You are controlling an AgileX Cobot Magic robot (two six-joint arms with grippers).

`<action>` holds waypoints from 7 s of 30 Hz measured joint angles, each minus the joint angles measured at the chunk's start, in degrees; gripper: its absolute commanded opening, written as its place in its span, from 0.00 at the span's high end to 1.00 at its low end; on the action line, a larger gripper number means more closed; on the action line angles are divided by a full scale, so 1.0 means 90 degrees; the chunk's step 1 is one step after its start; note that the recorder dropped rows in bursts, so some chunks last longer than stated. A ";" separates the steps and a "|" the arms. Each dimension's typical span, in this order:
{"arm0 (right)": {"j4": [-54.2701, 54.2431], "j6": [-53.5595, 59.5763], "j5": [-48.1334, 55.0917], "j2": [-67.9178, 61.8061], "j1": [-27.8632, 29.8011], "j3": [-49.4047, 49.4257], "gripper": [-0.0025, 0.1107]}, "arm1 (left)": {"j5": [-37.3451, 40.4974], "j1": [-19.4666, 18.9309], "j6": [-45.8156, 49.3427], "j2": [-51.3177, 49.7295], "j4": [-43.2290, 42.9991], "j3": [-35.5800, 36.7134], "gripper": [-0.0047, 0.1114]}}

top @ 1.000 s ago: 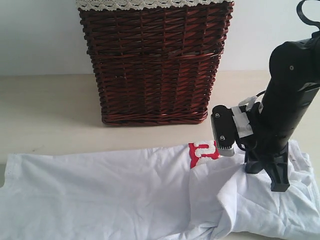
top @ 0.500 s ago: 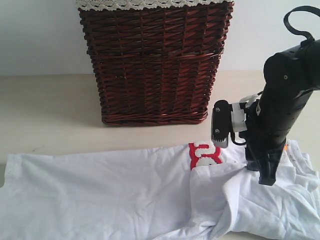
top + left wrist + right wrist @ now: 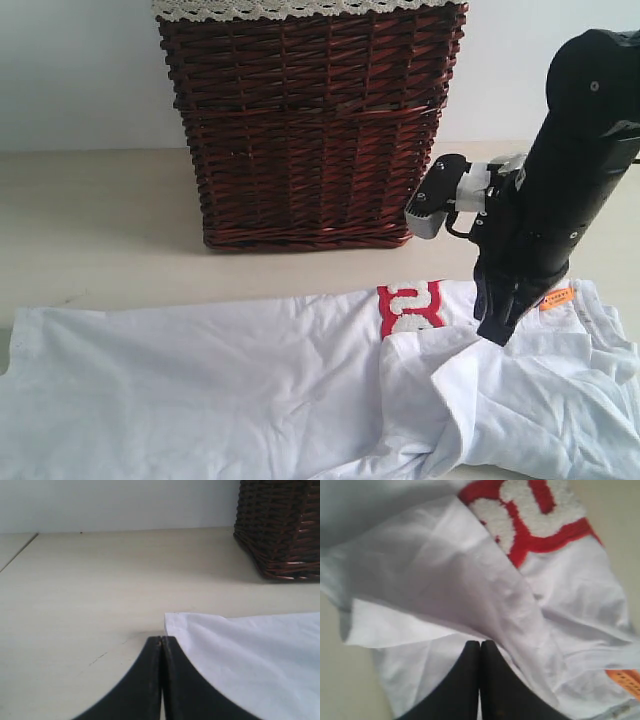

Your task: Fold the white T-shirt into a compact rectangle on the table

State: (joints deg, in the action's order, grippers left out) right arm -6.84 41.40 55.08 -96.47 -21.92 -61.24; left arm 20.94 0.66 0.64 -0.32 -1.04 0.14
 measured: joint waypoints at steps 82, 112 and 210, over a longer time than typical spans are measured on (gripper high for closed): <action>-0.0522 -0.3316 -0.0623 -0.1011 0.3170 0.0537 0.30 | 0.0000 0.0000 0.0000 0.0000 0.0000 0.0000 0.96; -0.1649 -0.2315 -0.0366 -0.1804 0.3170 0.0410 0.97 | 0.0000 0.0000 0.0000 0.0000 0.0000 0.0000 0.96; 0.0975 -0.3894 -0.0186 -0.0968 -0.3537 -0.0243 0.53 | 0.0000 0.0000 0.0000 0.0000 0.0000 0.0000 0.96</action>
State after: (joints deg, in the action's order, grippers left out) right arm 1.93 6.35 53.41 -105.19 -53.75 -63.43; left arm 20.94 0.66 0.64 -0.32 -1.04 0.14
